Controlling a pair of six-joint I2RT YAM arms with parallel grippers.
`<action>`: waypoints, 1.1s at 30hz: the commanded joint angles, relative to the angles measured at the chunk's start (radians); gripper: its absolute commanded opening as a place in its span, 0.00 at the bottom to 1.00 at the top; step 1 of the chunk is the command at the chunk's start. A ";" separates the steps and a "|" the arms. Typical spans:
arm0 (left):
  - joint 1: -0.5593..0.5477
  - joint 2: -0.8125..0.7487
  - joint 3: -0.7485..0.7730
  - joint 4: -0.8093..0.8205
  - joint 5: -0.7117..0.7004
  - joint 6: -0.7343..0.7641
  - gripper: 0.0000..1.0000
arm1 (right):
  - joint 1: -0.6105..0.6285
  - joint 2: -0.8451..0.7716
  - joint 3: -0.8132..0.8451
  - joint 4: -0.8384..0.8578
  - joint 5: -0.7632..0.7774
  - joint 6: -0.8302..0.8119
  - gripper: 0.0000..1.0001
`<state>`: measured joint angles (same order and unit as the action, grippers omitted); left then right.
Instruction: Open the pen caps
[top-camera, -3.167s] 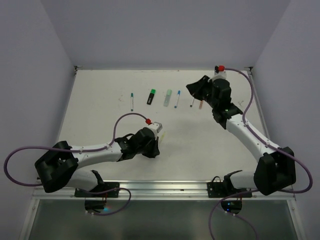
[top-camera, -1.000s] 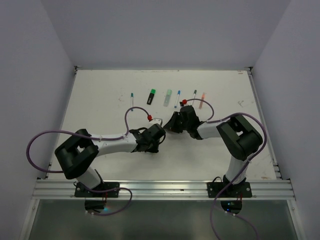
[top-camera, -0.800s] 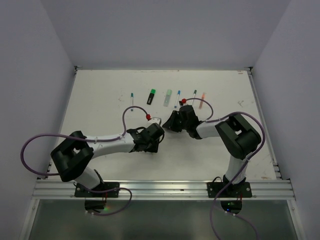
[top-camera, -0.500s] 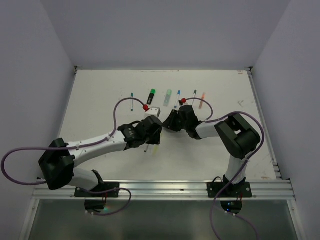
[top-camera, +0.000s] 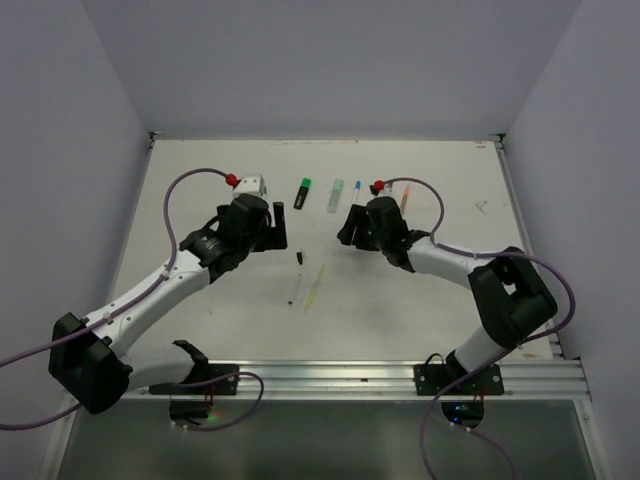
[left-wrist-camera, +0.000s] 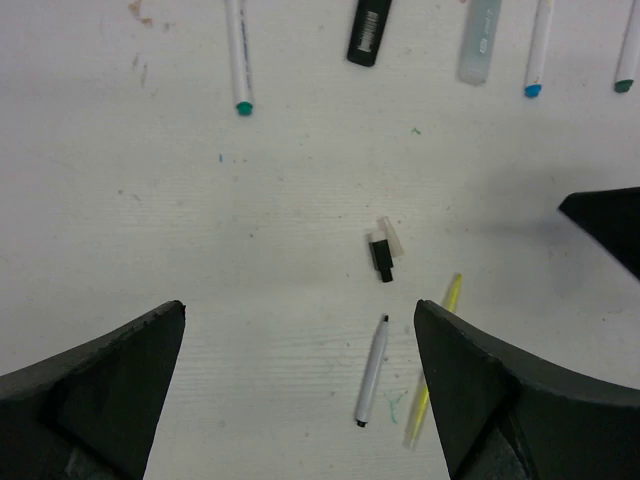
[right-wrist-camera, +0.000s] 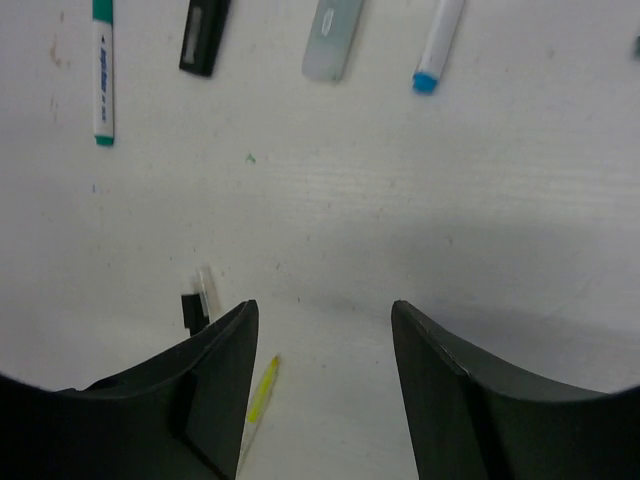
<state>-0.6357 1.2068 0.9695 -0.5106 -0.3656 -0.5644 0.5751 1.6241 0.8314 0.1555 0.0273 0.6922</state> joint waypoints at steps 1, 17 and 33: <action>0.062 -0.045 0.021 -0.005 -0.023 0.101 1.00 | -0.052 -0.075 0.127 -0.189 0.193 -0.137 0.60; 0.183 -0.107 -0.101 0.070 0.044 0.202 1.00 | -0.365 0.273 0.602 -0.508 0.252 -0.180 0.54; 0.203 -0.113 -0.107 0.073 0.096 0.202 1.00 | -0.371 0.485 0.686 -0.587 0.267 -0.195 0.26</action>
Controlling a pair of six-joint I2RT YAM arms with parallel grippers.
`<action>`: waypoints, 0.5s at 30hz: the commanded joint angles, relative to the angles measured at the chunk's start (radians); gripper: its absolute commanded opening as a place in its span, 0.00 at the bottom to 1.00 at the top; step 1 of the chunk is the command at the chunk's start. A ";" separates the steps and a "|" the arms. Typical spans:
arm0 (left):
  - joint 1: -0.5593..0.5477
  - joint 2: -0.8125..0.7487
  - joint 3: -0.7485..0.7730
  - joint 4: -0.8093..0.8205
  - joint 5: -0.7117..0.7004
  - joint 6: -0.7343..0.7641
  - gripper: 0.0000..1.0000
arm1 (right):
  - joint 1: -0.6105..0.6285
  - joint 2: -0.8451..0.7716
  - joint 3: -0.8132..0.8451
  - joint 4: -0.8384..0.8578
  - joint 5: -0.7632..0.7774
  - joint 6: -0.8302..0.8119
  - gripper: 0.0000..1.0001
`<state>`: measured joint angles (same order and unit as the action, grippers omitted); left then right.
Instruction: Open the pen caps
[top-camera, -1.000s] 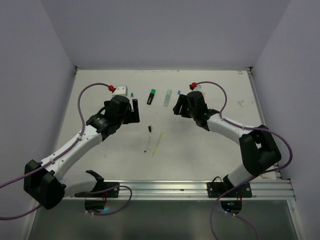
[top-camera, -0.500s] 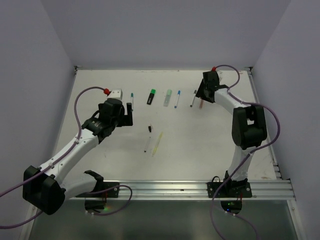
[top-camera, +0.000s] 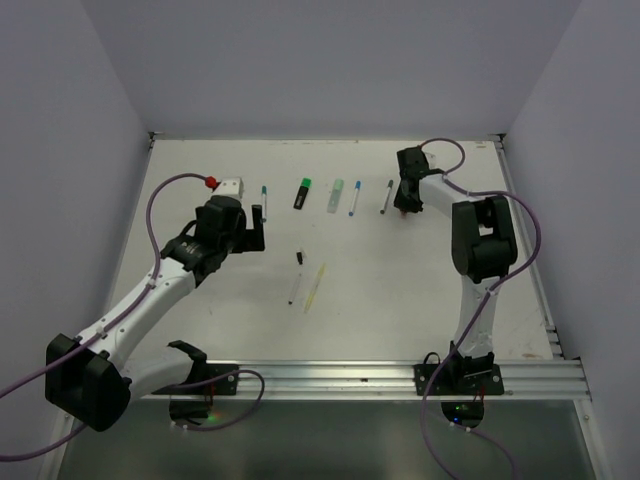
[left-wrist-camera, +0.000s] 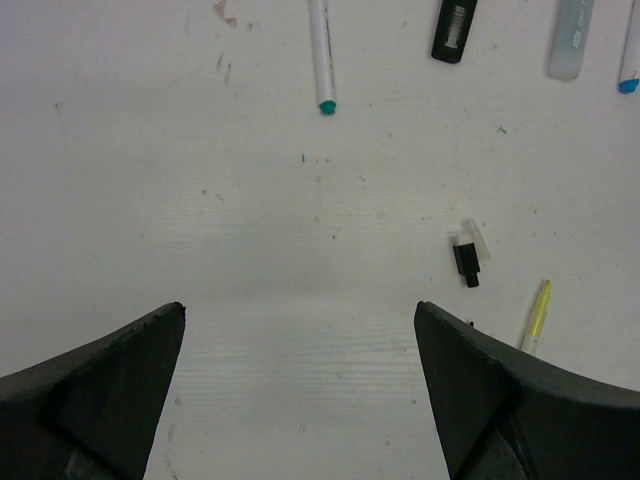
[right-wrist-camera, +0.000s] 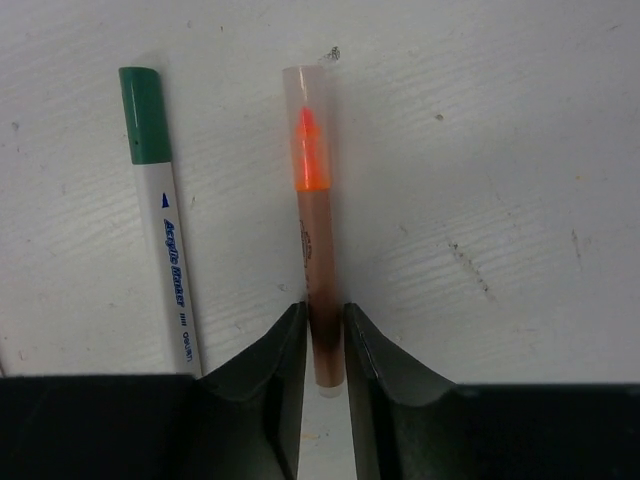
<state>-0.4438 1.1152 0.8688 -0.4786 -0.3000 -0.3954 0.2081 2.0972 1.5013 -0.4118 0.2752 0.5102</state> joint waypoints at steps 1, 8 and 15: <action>0.011 -0.023 -0.007 0.044 0.044 0.035 1.00 | -0.006 0.011 0.010 -0.018 0.019 -0.022 0.24; 0.011 -0.028 -0.016 0.074 0.128 0.004 1.00 | 0.004 -0.143 -0.182 0.063 -0.088 -0.039 0.00; 0.010 -0.066 -0.088 0.219 0.363 -0.172 0.95 | 0.158 -0.530 -0.482 0.264 -0.179 -0.048 0.00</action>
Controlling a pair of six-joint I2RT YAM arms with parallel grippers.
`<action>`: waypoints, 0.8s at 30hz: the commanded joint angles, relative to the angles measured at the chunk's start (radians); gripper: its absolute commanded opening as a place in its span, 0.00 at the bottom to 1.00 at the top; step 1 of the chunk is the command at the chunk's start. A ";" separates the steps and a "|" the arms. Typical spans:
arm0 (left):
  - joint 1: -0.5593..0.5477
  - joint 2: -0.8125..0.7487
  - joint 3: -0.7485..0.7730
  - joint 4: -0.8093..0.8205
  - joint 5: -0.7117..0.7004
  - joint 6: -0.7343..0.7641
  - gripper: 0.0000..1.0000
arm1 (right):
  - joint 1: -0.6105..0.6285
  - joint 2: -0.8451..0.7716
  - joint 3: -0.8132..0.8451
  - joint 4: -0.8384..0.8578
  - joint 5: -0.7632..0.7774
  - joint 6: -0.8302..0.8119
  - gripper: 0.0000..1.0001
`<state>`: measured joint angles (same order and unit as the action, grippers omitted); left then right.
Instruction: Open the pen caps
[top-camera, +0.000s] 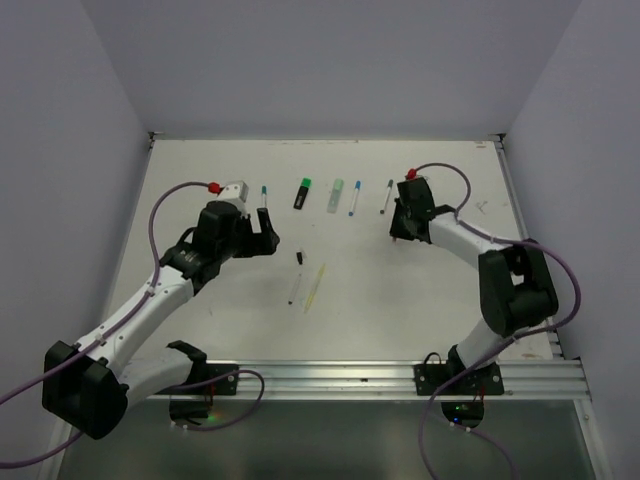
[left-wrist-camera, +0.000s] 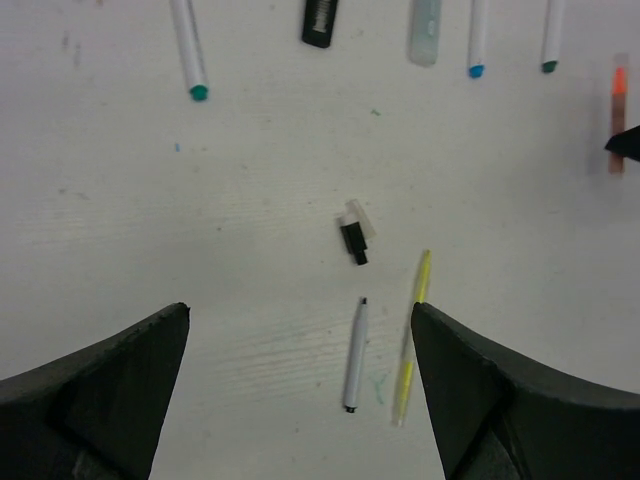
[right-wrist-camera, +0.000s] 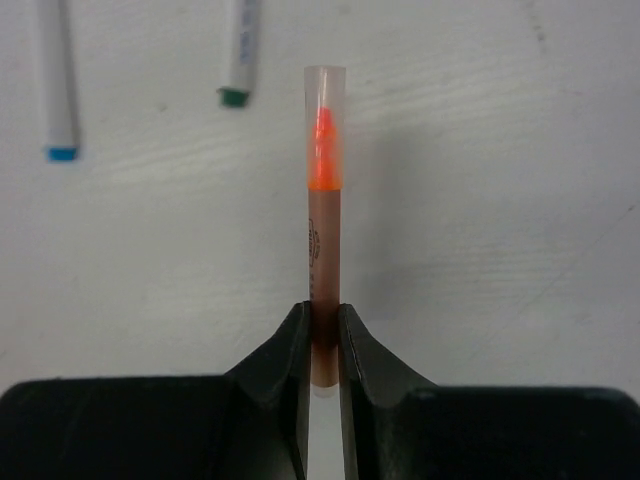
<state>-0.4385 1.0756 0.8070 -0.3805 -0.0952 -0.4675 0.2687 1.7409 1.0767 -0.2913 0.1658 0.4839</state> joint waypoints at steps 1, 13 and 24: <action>0.003 -0.026 -0.029 0.135 0.210 -0.147 0.94 | 0.130 -0.208 -0.081 0.158 -0.074 -0.027 0.00; -0.230 -0.013 -0.097 0.422 0.045 -0.381 0.79 | 0.564 -0.455 -0.383 0.618 -0.057 0.084 0.00; -0.286 0.086 -0.126 0.494 -0.015 -0.441 0.67 | 0.652 -0.443 -0.417 0.742 -0.018 0.108 0.00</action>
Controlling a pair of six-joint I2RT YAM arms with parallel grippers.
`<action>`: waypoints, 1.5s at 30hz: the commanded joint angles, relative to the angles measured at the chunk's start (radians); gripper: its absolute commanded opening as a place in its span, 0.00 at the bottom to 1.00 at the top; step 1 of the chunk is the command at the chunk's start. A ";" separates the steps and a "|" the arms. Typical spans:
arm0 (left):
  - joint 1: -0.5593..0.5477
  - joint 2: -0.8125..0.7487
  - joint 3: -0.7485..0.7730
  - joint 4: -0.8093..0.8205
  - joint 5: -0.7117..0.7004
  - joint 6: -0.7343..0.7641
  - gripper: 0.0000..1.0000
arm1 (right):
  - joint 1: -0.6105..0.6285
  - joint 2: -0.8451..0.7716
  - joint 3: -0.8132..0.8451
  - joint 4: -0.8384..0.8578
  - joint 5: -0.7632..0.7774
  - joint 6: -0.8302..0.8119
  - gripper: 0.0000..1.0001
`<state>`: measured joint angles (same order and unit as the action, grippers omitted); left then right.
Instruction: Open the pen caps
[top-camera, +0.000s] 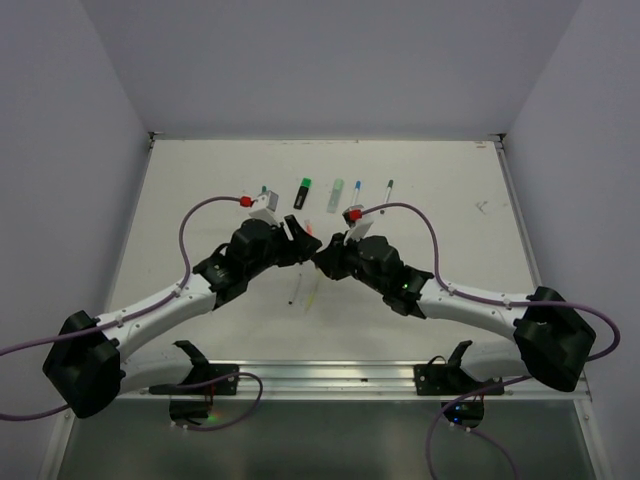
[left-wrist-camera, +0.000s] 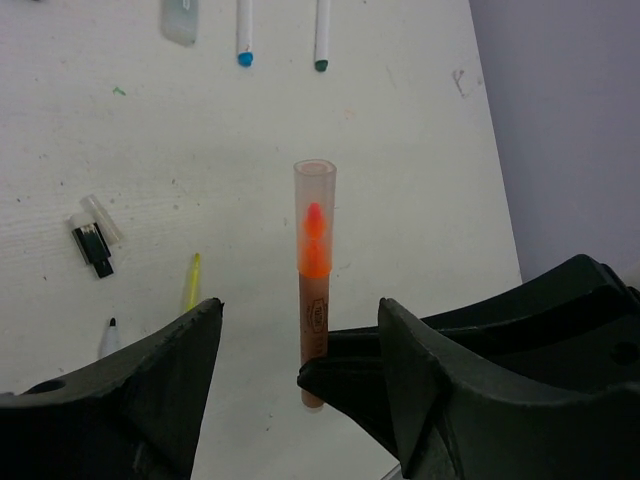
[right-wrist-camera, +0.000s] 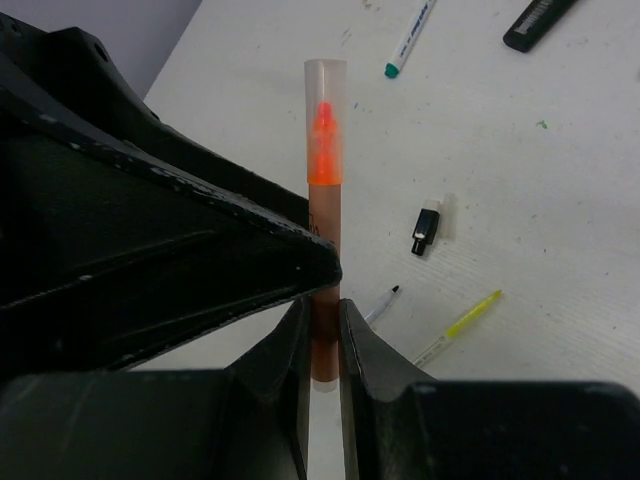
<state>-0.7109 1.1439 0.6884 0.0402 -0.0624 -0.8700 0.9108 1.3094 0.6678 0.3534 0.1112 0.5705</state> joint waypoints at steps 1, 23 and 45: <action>-0.016 0.020 -0.009 0.082 -0.048 -0.040 0.65 | 0.011 -0.010 -0.008 0.099 0.038 0.022 0.00; -0.035 -0.009 -0.020 0.050 -0.068 0.189 0.00 | 0.004 -0.053 -0.017 0.044 -0.001 -0.027 0.59; -0.041 -0.003 -0.044 0.072 0.179 0.384 0.00 | -0.079 0.113 0.289 -0.208 -0.030 0.078 0.59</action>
<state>-0.7425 1.1530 0.6559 0.0525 0.0757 -0.5156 0.8364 1.3937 0.9180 0.1707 0.1001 0.6106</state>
